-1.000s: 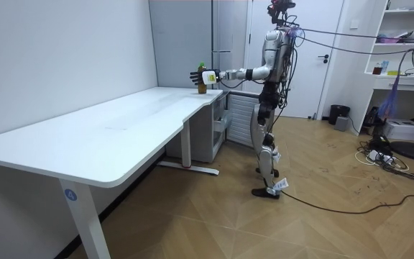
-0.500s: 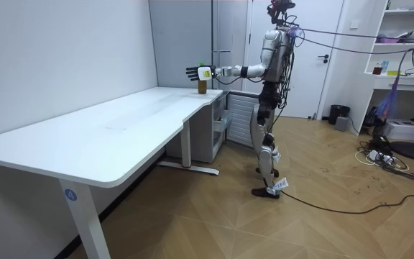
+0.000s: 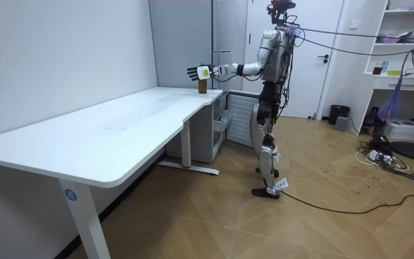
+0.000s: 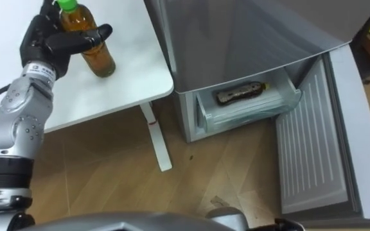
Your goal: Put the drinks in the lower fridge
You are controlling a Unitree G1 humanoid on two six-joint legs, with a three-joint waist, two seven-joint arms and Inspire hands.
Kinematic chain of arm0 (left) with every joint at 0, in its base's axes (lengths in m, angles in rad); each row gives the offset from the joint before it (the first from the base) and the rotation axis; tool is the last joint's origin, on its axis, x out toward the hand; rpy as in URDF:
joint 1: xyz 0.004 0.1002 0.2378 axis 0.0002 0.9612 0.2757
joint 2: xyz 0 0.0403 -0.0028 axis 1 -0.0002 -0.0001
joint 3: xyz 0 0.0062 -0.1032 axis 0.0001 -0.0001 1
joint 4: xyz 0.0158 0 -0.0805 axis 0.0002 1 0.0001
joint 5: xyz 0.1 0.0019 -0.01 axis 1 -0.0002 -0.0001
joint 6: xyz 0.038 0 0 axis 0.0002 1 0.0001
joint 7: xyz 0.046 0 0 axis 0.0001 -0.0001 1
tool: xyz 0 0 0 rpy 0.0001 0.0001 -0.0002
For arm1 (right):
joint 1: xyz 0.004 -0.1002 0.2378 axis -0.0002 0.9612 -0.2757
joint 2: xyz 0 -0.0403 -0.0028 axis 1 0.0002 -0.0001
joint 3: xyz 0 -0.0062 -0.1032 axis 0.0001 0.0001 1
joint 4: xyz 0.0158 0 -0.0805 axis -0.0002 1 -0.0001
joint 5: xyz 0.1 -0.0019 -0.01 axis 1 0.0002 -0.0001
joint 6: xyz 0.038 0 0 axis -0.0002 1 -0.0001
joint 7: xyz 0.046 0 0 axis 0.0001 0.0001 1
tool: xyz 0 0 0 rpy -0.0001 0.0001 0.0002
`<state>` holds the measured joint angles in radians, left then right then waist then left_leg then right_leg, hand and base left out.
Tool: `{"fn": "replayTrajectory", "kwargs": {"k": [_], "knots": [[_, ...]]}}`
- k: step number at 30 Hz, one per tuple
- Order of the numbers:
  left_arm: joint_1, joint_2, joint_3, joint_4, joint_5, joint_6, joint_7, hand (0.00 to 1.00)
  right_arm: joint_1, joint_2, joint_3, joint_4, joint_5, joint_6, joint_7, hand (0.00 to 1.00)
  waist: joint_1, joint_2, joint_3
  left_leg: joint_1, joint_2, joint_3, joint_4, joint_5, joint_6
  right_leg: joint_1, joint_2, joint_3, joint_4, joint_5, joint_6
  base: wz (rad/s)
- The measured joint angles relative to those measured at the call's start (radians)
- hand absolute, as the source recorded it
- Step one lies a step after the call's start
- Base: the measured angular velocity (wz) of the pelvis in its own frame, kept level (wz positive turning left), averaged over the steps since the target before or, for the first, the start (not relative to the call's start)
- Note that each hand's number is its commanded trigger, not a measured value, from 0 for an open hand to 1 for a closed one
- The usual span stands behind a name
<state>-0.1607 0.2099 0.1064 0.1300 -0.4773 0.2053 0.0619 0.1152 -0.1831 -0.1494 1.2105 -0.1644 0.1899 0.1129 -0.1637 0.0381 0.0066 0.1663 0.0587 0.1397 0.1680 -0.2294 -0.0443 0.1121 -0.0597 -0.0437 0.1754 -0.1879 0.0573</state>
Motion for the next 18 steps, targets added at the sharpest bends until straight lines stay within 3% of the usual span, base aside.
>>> {"fn": "replayTrajectory", "kwargs": {"k": [9,10,12,18], "knots": [[0.0,0.004,0.0,0.0,0.0,0.027,-0.006,0.0,0.006,0.003,0.01,0.021,-0.107,0.058,0.027,0.0,0.0,0.0,0.001,0.001,0.0,0.0,0.0,0.0,0.0,-0.008,0.001,0.01,0.014,0.0,0.0,-0.02],[0.0,0.004,0.0,0.0,0.0,0.028,-0.006,0.64,0.006,0.003,0.01,0.022,-0.115,0.063,0.033,0.0,-0.001,-0.001,0.0012,0.001,0.0,0.0,0.0,0.0,0.0,-0.008,0.001,0.011,0.014,0.0,0.0,0.0],[0.0,0.004,0.0,0.0,0.0,0.029,-0.008,1.0,0.006,0.003,0.012,0.028,-0.119,0.074,0.045,0.0,-0.002,-0.001,0.0018,-0.001,0.0,0.001,0.0,0.0,0.0,-0.009,0.002,0.012,0.013,0.0,0.0,0.0],[0.0,0.007,0.0,0.0,0.0,0.031,-0.01,1.0,0.004,0.004,0.012,0.031,-0.133,0.091,0.066,0.0,-0.002,0.001,0.0007,-0.004,0.0,0.001,0.0,0.0,0.0,-0.015,0.002,0.013,0.014,0.0,0.0,0.0]]}}
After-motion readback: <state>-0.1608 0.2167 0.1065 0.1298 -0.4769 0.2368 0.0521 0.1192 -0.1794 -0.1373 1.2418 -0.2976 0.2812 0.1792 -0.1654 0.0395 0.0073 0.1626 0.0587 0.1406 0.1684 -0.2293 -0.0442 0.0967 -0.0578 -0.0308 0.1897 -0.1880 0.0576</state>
